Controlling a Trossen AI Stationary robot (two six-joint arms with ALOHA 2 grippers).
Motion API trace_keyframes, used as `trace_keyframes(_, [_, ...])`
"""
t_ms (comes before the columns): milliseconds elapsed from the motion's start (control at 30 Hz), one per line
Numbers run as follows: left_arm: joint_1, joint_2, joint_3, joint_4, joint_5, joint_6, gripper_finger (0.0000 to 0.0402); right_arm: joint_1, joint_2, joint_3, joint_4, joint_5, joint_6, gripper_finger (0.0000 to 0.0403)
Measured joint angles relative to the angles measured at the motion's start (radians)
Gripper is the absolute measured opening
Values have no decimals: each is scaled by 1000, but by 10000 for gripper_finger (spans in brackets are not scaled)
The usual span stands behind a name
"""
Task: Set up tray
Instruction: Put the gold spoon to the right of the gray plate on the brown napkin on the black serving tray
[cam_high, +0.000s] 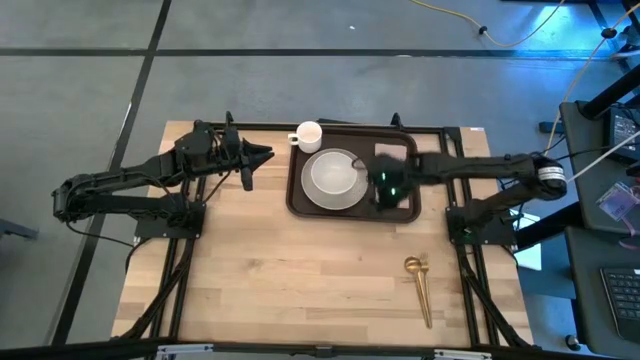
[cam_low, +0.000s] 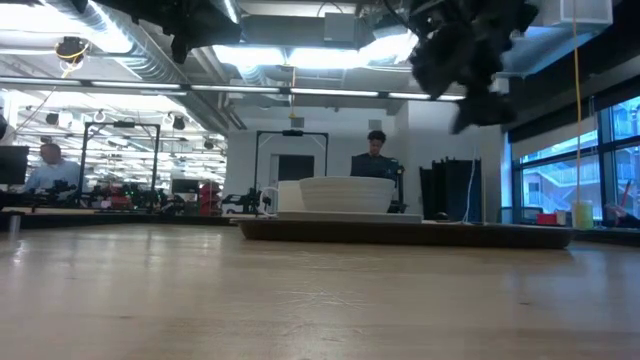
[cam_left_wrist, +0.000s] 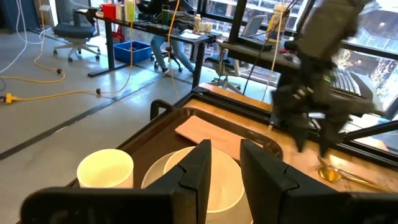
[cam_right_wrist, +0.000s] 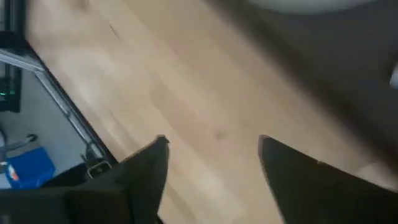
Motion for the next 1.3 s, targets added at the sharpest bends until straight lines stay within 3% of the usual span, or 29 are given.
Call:
trace_keyframes(167, [0, 0, 0, 0, 0, 0, 79, 241, -2, 0, -65, 96, 315, 273])
trace_keyframes(367, [0, 0, 0, 0, 0, 0, 83, 499, -1, 0, -114, 320, 795, 267])
trace_keyframes(467, [0, 0, 0, 0, 0, 0, 81, 590, 19, 1, -162, 350, 910, 260])
trace_keyframes(733, [0, 0, 0, 1, 0, 52, 78, 685, 121, 1, -330, 213, 930, 228])
trace_keyframes(933, [0, 0, 0, 0, 0, 51, 83, 694, 127, 1, -333, 281, 959, 205])
trace_keyframes(1167, [0, 0, 0, 0, 0, 51, 82, 694, 139, 1, -367, 358, 752, 190])
trace_keyframes(1300, [0, 0, 0, 0, 0, 59, 84, 690, 196, 0, -383, 279, 612, 180])
